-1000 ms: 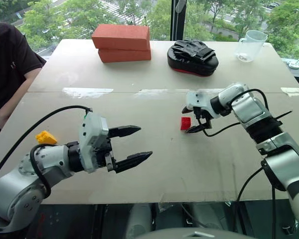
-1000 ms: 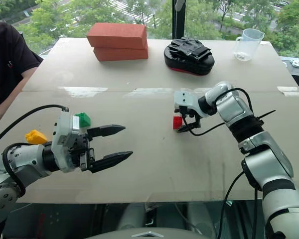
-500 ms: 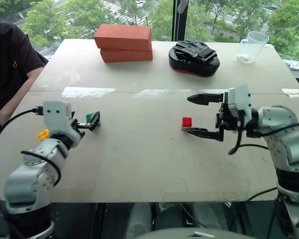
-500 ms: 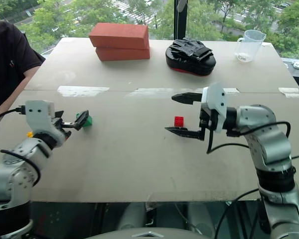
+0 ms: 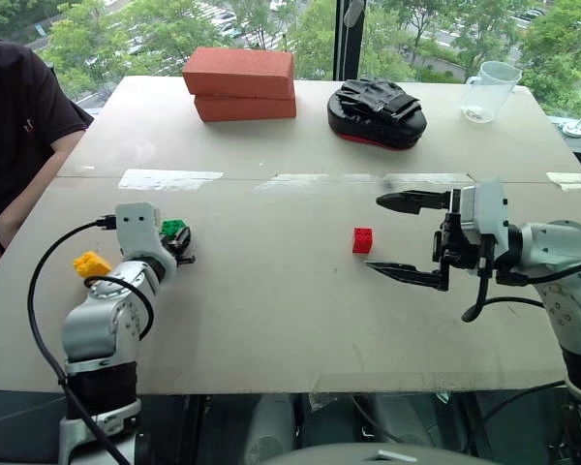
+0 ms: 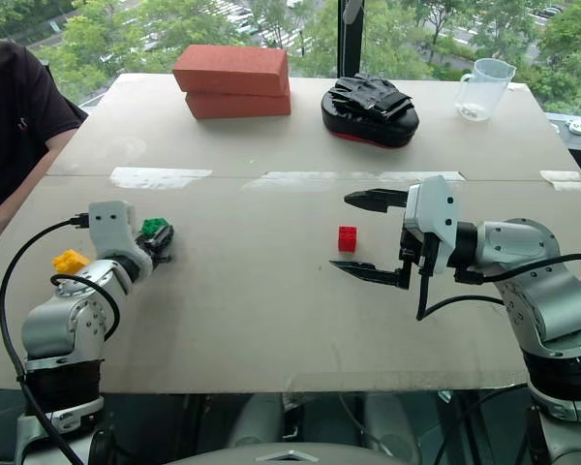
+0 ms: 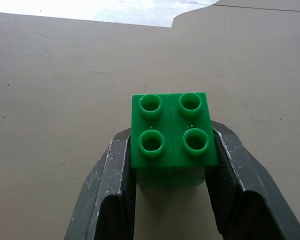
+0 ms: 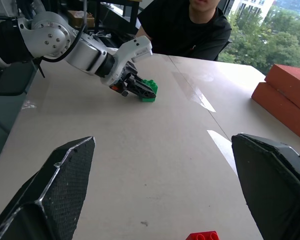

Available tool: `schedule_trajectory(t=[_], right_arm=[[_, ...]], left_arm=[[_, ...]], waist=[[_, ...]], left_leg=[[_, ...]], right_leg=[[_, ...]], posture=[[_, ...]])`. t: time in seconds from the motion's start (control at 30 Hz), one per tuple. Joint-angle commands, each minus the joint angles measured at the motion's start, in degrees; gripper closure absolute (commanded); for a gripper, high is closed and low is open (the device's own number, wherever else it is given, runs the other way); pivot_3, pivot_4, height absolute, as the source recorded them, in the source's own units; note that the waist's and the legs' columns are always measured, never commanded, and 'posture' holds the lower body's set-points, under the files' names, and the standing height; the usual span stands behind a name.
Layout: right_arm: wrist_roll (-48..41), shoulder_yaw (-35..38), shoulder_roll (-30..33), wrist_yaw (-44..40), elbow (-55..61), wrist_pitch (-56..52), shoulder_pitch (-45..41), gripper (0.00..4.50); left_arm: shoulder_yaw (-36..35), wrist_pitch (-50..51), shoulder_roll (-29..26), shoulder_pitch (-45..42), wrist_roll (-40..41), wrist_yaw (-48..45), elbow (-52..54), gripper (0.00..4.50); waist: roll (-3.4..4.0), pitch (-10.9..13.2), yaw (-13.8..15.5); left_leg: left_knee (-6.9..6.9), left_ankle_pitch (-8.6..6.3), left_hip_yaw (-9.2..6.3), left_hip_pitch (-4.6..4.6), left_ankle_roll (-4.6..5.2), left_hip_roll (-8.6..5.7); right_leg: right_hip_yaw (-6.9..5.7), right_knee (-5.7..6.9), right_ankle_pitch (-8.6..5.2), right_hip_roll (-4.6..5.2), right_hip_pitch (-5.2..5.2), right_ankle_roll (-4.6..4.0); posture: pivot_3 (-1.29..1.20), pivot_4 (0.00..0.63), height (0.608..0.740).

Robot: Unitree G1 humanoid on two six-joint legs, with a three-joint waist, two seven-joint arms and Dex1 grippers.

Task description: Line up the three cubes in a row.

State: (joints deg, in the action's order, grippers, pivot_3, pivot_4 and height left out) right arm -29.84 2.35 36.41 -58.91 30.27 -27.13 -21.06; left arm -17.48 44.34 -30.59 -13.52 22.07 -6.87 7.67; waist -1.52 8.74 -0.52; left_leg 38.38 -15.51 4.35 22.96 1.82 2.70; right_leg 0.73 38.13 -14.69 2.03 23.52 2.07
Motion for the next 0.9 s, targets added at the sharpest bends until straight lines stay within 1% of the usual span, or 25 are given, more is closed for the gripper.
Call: schedule_trajectory(t=[0.03,0.07,0.1,0.17,0.2,0.23,0.3,0.43,0.47,0.6,0.67,0.73,0.83,0.9], right_arm=[[-1.52,2.38,1.53,1.82,3.23,0.14,1.5,0.0],[-1.6,2.86,1.75,2.73,3.87,-0.12,2.45,0.0],[-2.89,4.22,2.13,2.95,4.89,-0.6,4.6,0.0],[-4.56,7.02,2.99,4.44,6.47,-1.97,8.36,0.0],[-5.09,8.4,3.84,4.76,7.14,-2.62,10.3,0.0],[-5.75,9.42,4.77,4.9,7.66,-3.43,11.83,0.0],[-6.38,11.74,5.76,5.71,8.99,-3.8,15.22,0.0],[-7.85,16.49,6.34,8.46,11.72,-4.42,21.53,0.0],[-7.94,17.54,6.41,8.95,12.53,-4.37,23.22,0.0],[-8.88,19.93,6.18,10.96,15.02,-4.37,27.25,0.0],[-9.11,21.37,5.36,12.69,17.14,-4.34,30.17,0.0],[-9.51,22.32,4.94,14.02,18.94,-4.38,32.57,0.0],[-9.91,23.24,4.91,15.22,20.25,-4.36,34.68,0.0],[-9.68,23.66,4.96,15.94,20.53,-4.27,35.85,0.0]], left_arm=[[0.64,-5.64,-3.21,-1.76,-0.58,-7.37,-0.92,3.22],[1.93,-7.6,-4.1,-2.38,0.08,-11.68,-1.1,3.22],[3.24,-5.79,-5.36,-3.69,4.87,-19.91,0.01,3.22],[8.55,-6.14,-9.6,-5.84,8.12,-34.87,0.66,3.22],[11.63,-8.32,-11.31,-7.1,8.87,-43.16,0.55,3.22],[14.69,-10.91,-12.61,-8.69,7.87,-48.67,-0.71,3.22],[21.86,-18.62,-13.62,-13.7,2.95,-58.7,-6.52,3.22],[30.8,-30.27,-9.19,-26.09,-3.69,-71.89,-24.51,3.22],[32.28,-34.34,-7.46,-29.16,-6.11,-73.12,-29.99,3.22],[34.71,-44.73,-2.5,-36.7,-11.36,-76.52,-44.75,3.22],[35.82,-50.01,0.72,-40.65,-14.36,-76.82,-52.46,3.22],[35.74,-52.29,2.89,-43.04,-15.42,-78.39,-57.27,3.22],[35.07,-55.49,4.42,-45.23,-17.13,-79.13,-62.46,3.22],[34.65,-56.95,5.21,-46.44,-18.08,-79.12,-65.28,3.22]], waist=[[-0.01,0.01,0.02],[-0.01,0.01,0.03],[-0.03,0.0,0.16],[-0.06,0.02,1.21],[-0.04,0.02,1.3],[0.0,0.04,1.46],[0.0,0.03,1.48],[0.05,0.0,1.32],[0.04,0.01,1.03],[0.01,0.03,0.7],[-0.01,0.04,1.07],[-0.01,0.04,1.33],[-0.01,0.04,1.12],[-0.02,0.04,1.11]], left_leg=[[0.0,0.0,-0.01,0.0,0.0,0.0],[0.0,0.0,-0.02,0.01,0.0,0.01],[0.0,0.0,0.0,0.0,0.0,0.01],[0.01,0.0,-0.08,0.1,0.0,0.0],[0.03,0.01,-0.13,0.16,-0.01,-0.01],[0.03,0.01,-0.09,0.15,-0.01,-0.02],[0.04,0.01,-0.12,0.16,0.0,-0.13],[0.05,-0.03,-0.15,0.07,0.08,-0.38],[0.05,-0.1,-0.15,0.06,0.21,-0.38],[0.08,-0.12,-0.18,0.1,0.25,-0.37],[0.08,-0.13,-0.28,0.16,0.26,-0.42],[0.13,-0.13,-0.31,0.32,0.27,-0.43],[0.45,-0.14,-0.41,0.76,0.28,-0.42],[0.58,-0.15,-0.58,0.78,0.29,-0.42]], right_leg=[[0.0,0.0,0.0,0.0,0.0,0.0],[-0.01,0.0,0.0,0.0,0.0,0.0],[0.0,-0.01,0.0,0.01,0.0,0.0],[-0.1,-0.04,-0.01,0.02,0.0,-0.01],[-0.25,-0.09,-0.01,0.0,0.01,-0.01],[-0.23,-0.12,-0.01,0.01,0.0,-0.01],[-0.25,-0.16,-0.02,0.04,-0.01,0.0],[-0.19,-0.13,-0.03,-0.13,-0.12,0.01],[-0.15,-0.12,-0.03,-0.16,-0.12,0.02],[0.03,-0.15,-0.03,-0.27,-0.06,0.03],[0.02,-0.16,-0.06,-0.26,-0.04,0.09],[-0.06,-0.18,-0.07,-0.25,0.03,0.1],[-0.3,-0.16,-0.07,-0.25,0.26,0.11],[-0.26,-0.15,-0.07,-0.25,0.25,0.12]], posture=[[0.0,0.15,0.737],[0.0,0.15,0.737],[0.0,0.15,0.737],[0.0,0.15,0.737],[0.0,0.15,0.737],[0.0,0.15,0.737],[0.0,0.15,0.737],[0.0,0.15,0.737],[0.0,0.15,0.737],[0.0,0.15,0.737],[0.0,0.15,0.737],[0.0,0.15,0.737],[0.0,0.15,0.737],[0.0,0.15,0.737]])
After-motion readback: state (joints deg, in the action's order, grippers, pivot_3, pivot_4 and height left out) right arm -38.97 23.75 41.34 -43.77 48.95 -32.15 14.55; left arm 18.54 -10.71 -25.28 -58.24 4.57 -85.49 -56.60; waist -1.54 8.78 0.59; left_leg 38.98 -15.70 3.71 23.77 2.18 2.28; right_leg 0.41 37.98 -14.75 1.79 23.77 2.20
